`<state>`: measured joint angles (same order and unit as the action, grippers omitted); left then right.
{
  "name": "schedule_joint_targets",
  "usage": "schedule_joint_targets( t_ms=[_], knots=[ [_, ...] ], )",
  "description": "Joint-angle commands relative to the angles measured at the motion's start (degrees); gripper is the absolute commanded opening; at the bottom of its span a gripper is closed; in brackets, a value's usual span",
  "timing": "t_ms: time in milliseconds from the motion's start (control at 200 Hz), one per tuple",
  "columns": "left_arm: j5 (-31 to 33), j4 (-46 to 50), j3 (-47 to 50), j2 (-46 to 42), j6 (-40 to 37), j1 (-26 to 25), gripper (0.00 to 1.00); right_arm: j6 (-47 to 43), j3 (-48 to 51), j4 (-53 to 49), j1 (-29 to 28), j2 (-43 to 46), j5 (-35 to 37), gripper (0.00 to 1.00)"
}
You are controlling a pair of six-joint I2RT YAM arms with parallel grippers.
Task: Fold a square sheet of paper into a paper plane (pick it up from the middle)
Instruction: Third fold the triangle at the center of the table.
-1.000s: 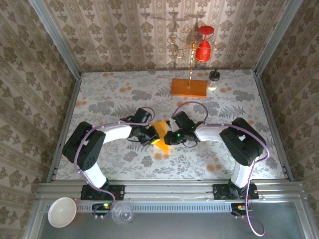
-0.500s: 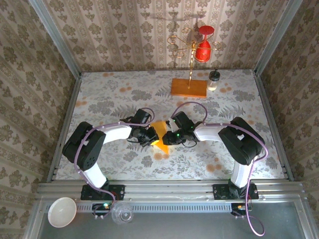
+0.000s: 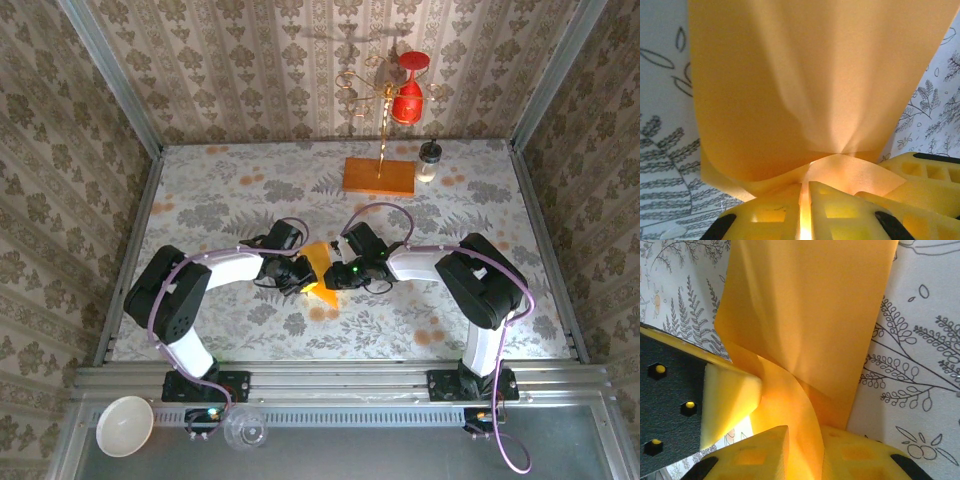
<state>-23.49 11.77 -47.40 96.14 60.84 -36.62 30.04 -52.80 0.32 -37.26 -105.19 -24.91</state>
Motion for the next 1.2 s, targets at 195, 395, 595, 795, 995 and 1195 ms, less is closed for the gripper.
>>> schedule_joint_targets(
  t_ms=[195, 395, 595, 795, 995, 1195],
  knots=[
    [2.26, 3.59, 1.78, -2.27, -0.55, 0.52, 0.14, 0.32, -0.28, -4.69, 0.19, -3.2, 4.82, 0.26],
    [2.39, 3.26, 2.04, -0.68, -0.64, 0.75, 0.14, 0.47, -0.45, -4.8, 0.2, -3.11, 4.69, 0.26],
    [2.81, 2.85, 2.44, 1.06, 0.13, 1.19, 0.13, 1.83, -1.34, -5.98, 0.65, 1.74, 3.63, 0.3],
    [3.27, 3.34, 1.98, 2.24, 0.93, 1.55, 0.12, 3.92, -0.18, -7.4, 2.27, 8.78, 4.61, 0.35],
    [2.75, 3.65, 0.81, 3.7, 1.19, 1.64, 0.12, 3.36, 1.8, -8.89, 1.72, 12.71, 3.61, 0.26],
    [2.66, 4.66, -0.25, 4.63, 1.3, 1.64, 0.12, 3.91, 0.94, -8.33, -2.72, 11.47, 1.76, 0.17]
  ],
)
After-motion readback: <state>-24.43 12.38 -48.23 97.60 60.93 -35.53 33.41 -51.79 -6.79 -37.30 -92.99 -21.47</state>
